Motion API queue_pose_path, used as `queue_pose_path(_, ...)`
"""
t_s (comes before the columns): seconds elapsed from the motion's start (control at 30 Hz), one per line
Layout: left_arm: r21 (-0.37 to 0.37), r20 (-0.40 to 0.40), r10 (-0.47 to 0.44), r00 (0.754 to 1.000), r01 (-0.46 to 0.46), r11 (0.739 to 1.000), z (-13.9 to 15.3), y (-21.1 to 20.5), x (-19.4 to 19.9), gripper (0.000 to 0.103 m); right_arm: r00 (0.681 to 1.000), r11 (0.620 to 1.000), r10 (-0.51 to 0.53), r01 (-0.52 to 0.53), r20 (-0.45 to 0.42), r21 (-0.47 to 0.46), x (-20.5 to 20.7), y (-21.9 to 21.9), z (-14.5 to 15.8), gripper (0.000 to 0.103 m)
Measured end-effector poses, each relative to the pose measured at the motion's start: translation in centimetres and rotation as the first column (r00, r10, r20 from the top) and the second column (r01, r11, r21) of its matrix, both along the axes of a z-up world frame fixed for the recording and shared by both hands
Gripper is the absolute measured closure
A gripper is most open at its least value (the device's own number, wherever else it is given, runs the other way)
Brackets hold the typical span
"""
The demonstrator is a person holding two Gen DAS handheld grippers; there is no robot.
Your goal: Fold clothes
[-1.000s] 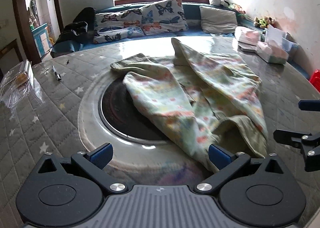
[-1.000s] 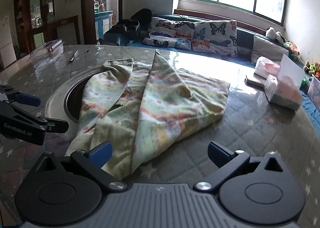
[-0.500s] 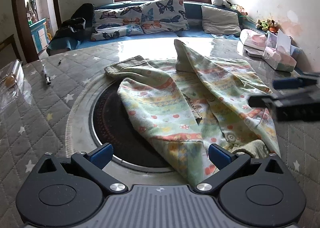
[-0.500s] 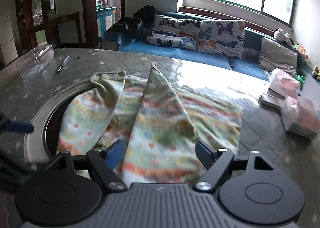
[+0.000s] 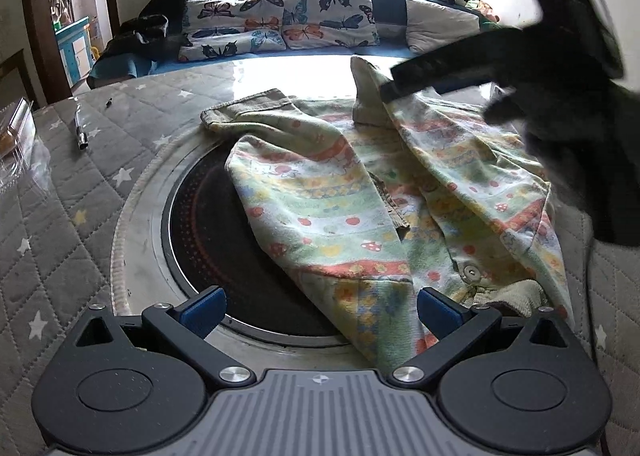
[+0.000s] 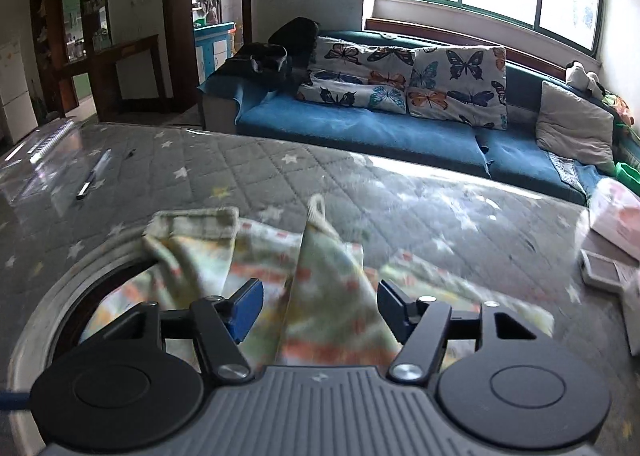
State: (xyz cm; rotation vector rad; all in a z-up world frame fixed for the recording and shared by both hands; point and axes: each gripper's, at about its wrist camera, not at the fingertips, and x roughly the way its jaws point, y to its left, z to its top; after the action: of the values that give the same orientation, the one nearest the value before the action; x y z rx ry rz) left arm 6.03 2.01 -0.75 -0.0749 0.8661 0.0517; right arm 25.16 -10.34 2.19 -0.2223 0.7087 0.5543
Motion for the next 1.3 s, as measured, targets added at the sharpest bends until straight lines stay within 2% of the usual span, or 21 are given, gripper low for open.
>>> queue_pose_path(0.13,-0.002,-0.014,0.009,1.0,-0.009,1.0,-0.3,0.2,0.3,0.0,1.0,1.0,-0.003,0.003,-0.004,-0.019,2.3,1.4,-0.8,0.041)
queue_pose_path(0.23,-0.001,-0.021,0.016,1.0,-0.016,1.0,-0.4,0.3,0.4,0.0,1.0,0.999,-0.011,0.01,-0.026,-0.031,3.7,2.0,-1.6,0.051)
queue_pose_path(0.3,0.0,-0.023,0.021,1.0,-0.021,1.0,-0.4,0.4,0.4,0.0,0.999,0.999,-0.016,0.014,-0.042,-0.037,4.4,2.2,-2.1,0.064)
queue_pose_path(0.33,0.001,-0.024,0.024,0.999,-0.024,1.0,-0.5,0.4,0.4,0.0,0.999,0.999,-0.018,0.017,-0.048,-0.037,4.6,2.1,-2.2,0.066)
queue_pose_path(0.4,0.002,-0.024,0.028,0.999,-0.028,1.0,-0.5,0.6,0.5,0.0,0.998,0.999,-0.025,0.023,-0.055,-0.035,4.8,2.0,-2.4,0.077)
queue_pose_path(0.6,-0.002,-0.03,0.033,0.999,-0.033,0.999,-0.5,0.6,0.8,0.0,0.998,0.999,-0.046,0.045,-0.03,-0.028,4.3,1.1,-1.5,0.095)
queue_pose_path(0.9,0.006,-0.018,0.039,0.999,-0.039,0.999,0.0,0.1,1.7,0.0,0.995,0.995,-0.097,0.097,0.027,-0.012,3.2,-1.8,0.6,0.099)
queue_pose_path(1.3,0.033,-0.003,0.006,1.0,-0.006,0.999,0.2,-2.2,3.1,0.0,0.965,0.971,-0.24,0.24,0.104,0.011,-0.2,-10.9,3.6,0.099)
